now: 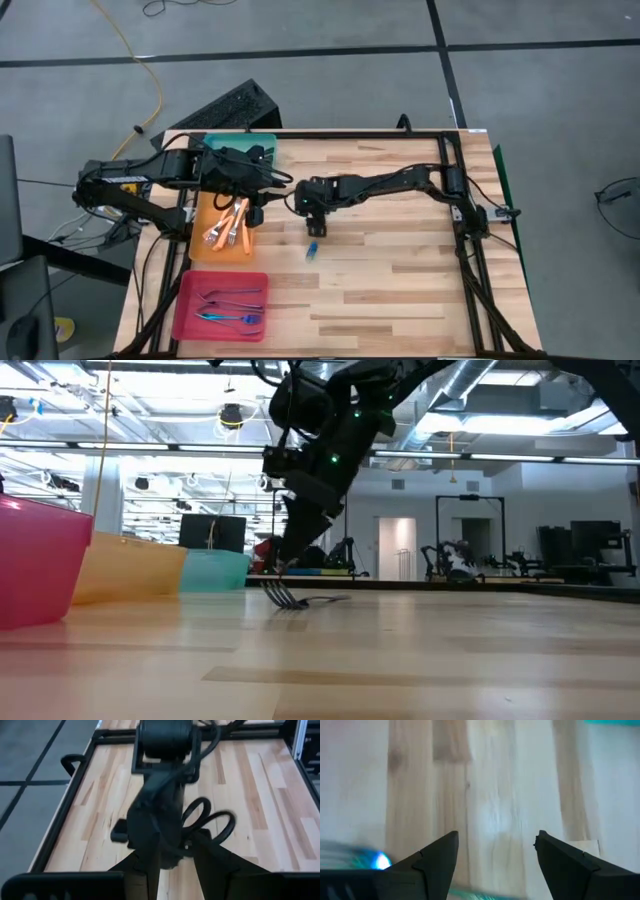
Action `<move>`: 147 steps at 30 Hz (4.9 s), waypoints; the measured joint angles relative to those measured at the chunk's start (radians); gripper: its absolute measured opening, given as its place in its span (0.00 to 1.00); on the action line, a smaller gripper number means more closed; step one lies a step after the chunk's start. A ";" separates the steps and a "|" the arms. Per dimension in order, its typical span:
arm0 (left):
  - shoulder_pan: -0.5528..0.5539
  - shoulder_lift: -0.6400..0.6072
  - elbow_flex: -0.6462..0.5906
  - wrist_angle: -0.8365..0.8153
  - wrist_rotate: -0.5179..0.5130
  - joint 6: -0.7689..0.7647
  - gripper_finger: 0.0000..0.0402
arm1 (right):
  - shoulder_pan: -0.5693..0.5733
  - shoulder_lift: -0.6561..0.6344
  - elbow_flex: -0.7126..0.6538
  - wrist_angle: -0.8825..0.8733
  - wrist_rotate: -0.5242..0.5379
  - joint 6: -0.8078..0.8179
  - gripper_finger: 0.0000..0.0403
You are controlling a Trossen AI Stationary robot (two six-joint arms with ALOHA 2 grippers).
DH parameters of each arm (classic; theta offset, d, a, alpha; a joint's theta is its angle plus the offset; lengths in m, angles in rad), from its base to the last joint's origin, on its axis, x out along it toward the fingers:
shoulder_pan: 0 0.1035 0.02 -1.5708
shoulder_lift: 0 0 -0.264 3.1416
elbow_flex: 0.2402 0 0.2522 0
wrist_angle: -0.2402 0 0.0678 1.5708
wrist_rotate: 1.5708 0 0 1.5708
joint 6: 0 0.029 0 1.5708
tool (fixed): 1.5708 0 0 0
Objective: Sort silverware by color (type)
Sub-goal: Put the blue fork into the pink bin
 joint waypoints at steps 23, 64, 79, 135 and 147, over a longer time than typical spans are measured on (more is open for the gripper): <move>-0.001 0.001 -0.051 -0.002 -0.001 0.006 0.24 | 0.084 0.005 -0.009 -0.130 -0.105 -0.587 0.71; 0.000 0.001 -0.052 0.002 -0.075 0.013 0.24 | 0.030 0.003 -0.136 0.018 -0.206 -0.620 0.35; 0.000 0.001 -0.052 0.002 -0.075 0.009 0.24 | 0.030 -0.005 -0.192 0.026 -0.211 -0.560 0.06; -0.005 0.153 -0.539 1.357 -0.268 -0.035 0.24 | 0.017 -0.740 -0.901 1.213 0.246 -0.097 0.06; -0.005 0.262 -0.531 1.469 -0.420 -0.076 0.25 | 0.097 -0.665 -0.835 1.220 0.556 -0.262 0.06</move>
